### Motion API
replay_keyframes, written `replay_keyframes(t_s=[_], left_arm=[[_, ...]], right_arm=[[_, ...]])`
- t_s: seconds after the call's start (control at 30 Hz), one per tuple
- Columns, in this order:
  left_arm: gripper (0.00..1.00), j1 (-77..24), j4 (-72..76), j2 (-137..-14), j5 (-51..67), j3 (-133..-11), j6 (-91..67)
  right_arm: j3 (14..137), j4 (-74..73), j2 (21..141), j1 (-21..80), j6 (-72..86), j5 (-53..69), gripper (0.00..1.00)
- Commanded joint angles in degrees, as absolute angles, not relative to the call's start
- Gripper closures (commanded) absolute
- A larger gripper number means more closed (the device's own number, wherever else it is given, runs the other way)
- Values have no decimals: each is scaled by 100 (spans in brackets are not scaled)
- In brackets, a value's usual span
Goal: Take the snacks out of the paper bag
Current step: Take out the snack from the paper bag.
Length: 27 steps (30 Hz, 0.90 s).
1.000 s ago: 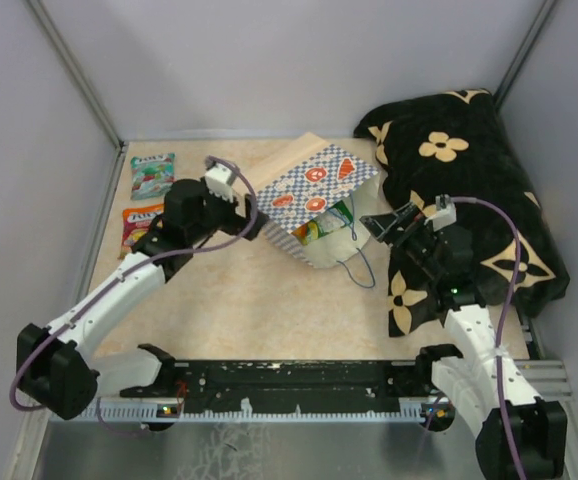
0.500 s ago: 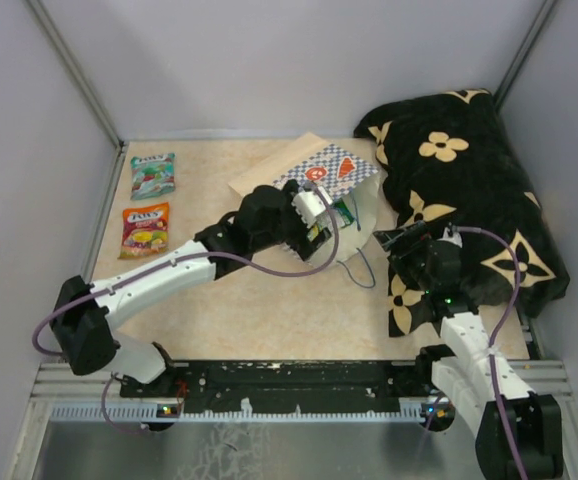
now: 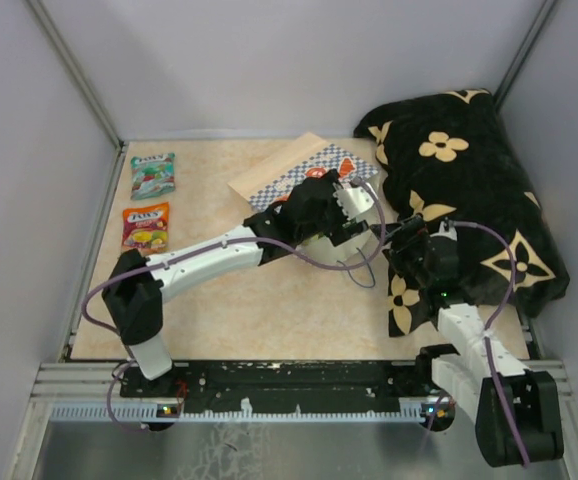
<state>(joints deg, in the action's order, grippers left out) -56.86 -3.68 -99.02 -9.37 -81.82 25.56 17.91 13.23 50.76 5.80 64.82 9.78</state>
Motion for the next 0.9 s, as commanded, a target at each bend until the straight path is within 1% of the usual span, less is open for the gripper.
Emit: replay_keyframes(t_s=[0.0,0.13,0.27,0.37,0.6,0.7,0.87], left_arm=[[0,-5696,346,-10176,-1660,-8898,2619],[0,-5666,377,-10555,-2611,-9633,2604],[0,-5557,355,-10719,-3204,-10031,2392],[0,-5432,314,-10731,-3463,-10138,2312],[0,-5056,-22,-10651,-3633,-10293,1898],[0,-4991,-51,-10585,-3560,-10303,1732],[0,-4986,-123,-10504,-3480,-10352,1644]], right_arm=[[2048,2162,5468,550,6592,1368,1],[2311,2347,5812,800,6650,1218,2],[2328,3010,6336,1069,7126,1119,10],[2356,3585,6859,1226,7535,1087,14],[2941,4542,8153,1589,7862,1117,20],[3302,4646,8567,1791,7837,833,25],[4160,4581,9262,2036,7756,1070,29]])
